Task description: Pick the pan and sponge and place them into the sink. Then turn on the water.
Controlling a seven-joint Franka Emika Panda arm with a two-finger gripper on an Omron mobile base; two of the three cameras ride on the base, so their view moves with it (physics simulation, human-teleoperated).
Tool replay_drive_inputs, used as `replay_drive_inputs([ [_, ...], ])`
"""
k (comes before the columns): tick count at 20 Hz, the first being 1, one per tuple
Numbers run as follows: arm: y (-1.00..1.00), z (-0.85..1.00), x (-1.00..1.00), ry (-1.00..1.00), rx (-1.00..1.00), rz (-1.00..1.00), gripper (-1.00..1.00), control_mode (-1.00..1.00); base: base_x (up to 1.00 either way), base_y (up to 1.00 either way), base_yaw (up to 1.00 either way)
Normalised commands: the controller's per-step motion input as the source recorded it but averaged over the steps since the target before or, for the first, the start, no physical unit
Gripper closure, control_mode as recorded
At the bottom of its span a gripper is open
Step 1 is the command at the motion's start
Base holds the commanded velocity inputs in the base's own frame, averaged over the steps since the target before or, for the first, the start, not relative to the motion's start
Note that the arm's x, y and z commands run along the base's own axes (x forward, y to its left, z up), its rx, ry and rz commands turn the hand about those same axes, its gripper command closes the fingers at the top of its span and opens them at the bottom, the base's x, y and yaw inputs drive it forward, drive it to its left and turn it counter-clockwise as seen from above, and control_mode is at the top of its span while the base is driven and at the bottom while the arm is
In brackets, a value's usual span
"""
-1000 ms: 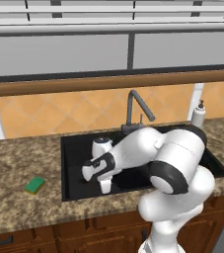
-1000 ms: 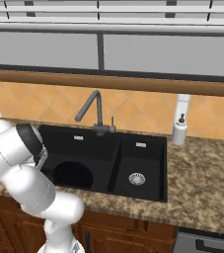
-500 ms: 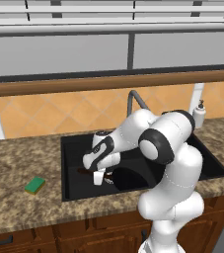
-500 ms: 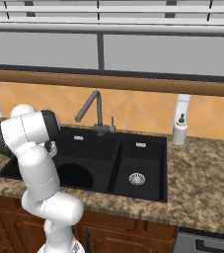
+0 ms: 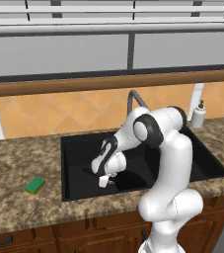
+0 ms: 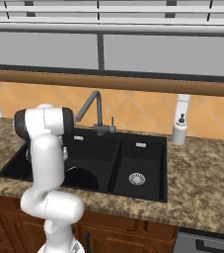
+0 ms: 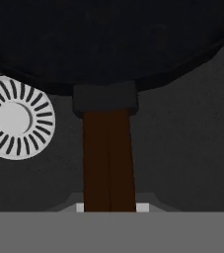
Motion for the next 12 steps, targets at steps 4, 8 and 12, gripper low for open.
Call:
replay_drive_inputs([
  [4,0.00,-0.39,0.38,0.00,0.00,-0.10,1.00,-1.00,0.00,0.00,0.00],
  [8,0.10,-0.60,0.37,-0.06,0.00,-0.10,1.00,-1.00,0.00,0.00,0.00],
  [12,0.27,-0.72,0.27,-0.10,0.00,-0.11,1.00,-1.00,0.00,0.00,0.00],
])
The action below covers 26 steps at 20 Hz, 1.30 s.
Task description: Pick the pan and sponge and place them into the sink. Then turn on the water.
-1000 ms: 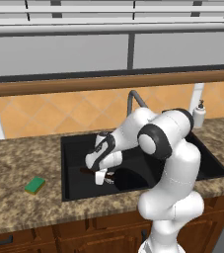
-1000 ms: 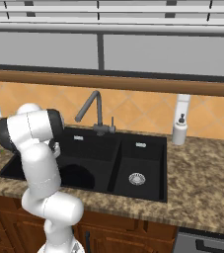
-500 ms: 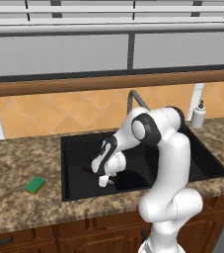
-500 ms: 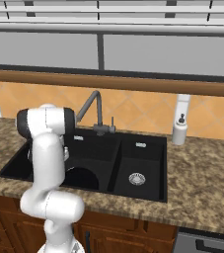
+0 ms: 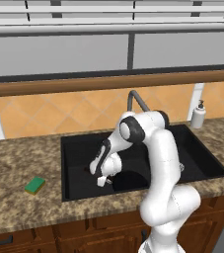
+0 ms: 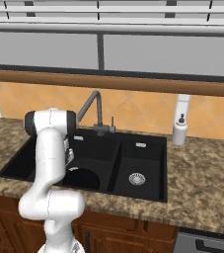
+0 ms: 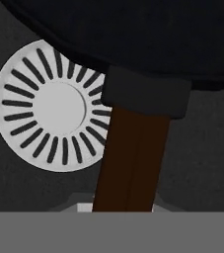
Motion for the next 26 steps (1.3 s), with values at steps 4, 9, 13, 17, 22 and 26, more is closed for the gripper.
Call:
replay_drive_inputs([
  [4,0.24,-0.71,0.08,-0.08,0.00,-0.11,1.00,-1.00,0.00,0.00,0.00],
  [9,0.11,-0.26,0.09,0.03,0.00,-0.10,1.00,-1.00,0.00,0.00,0.00],
  [13,0.00,-0.06,0.00,0.05,-0.02,-0.01,-1.00,-1.00,0.00,0.00,0.00],
  [17,0.00,0.19,0.00,0.00,0.00,0.00,-1.00,-1.00,0.00,0.00,0.00],
  [22,0.00,0.90,-0.07,0.00,0.00,0.00,-1.00,-1.00,0.00,0.00,0.00],
  [26,0.11,1.00,-0.28,0.00,-0.03,0.01,-1.00,-1.00,0.00,0.00,0.00],
])
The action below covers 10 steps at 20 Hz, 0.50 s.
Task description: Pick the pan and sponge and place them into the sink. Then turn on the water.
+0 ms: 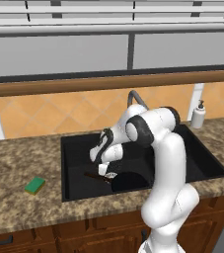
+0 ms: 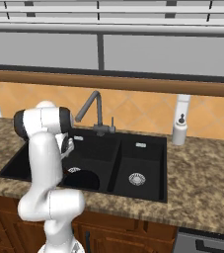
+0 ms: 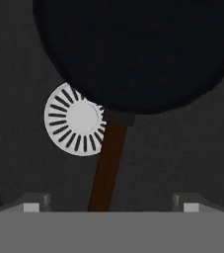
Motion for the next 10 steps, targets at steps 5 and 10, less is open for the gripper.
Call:
replay_drive_inputs([
  [5,0.32,0.99,-0.53,0.00,-0.08,0.04,-1.00,-1.00,0.00,0.00,0.00],
  [10,0.52,1.00,-0.44,0.00,-0.14,0.20,-1.00,-1.00,0.00,0.00,0.00],
])
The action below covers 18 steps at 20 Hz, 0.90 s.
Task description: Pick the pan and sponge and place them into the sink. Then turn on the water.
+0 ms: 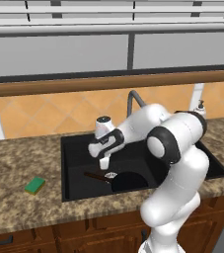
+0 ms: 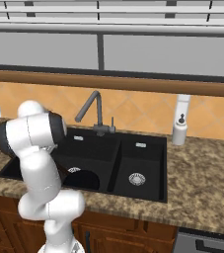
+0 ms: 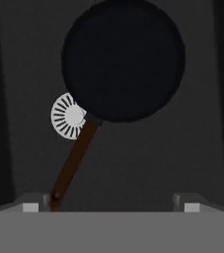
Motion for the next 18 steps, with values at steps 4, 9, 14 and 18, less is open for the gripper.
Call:
replay_drive_inputs([
  [4,0.48,0.90,-0.40,0.00,-0.25,0.72,-1.00,-1.00,0.00,0.00,0.00],
  [9,0.47,0.87,-0.24,0.00,-0.24,0.82,-1.00,-1.00,0.00,0.00,0.00],
  [14,0.46,0.62,-0.04,0.03,-0.11,0.79,-1.00,-1.00,0.00,0.00,0.00],
  [18,0.46,0.27,0.00,0.00,0.00,0.65,-1.00,-1.00,0.00,0.00,0.00],
])
